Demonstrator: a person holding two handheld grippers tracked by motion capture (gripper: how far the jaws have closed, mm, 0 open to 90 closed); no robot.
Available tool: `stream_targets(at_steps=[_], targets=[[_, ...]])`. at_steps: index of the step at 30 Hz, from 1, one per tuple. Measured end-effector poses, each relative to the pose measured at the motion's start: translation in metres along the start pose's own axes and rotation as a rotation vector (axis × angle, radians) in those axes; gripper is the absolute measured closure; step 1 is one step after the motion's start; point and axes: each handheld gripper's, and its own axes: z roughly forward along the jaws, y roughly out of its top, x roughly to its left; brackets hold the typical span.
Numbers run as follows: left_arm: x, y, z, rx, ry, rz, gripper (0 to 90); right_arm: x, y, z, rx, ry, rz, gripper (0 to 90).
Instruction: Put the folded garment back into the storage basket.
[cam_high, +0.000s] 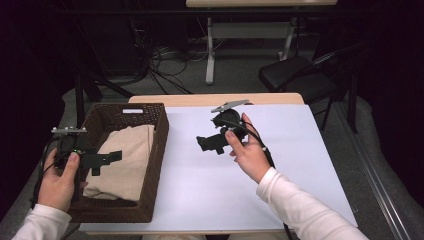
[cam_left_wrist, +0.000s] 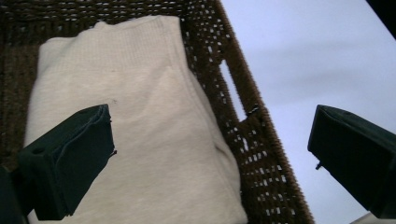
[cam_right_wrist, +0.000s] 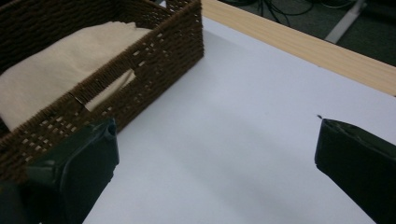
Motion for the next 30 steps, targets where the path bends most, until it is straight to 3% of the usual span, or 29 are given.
stream_targets(at_steps=[12,25,30], targets=[[-0.037,-0.007,0.017,-0.012,-0.067,0.065,0.4,-0.032,-0.04,-0.037,-0.017,-0.043,0.048,0.0],[-0.06,-0.02,0.034,-0.071,-0.129,0.101,0.4,-0.056,-0.092,-0.069,-0.067,-0.089,0.105,0.0],[-0.067,-0.03,0.041,-0.087,-0.133,0.12,0.4,-0.063,-0.112,-0.08,-0.083,-0.117,0.129,0.0]])
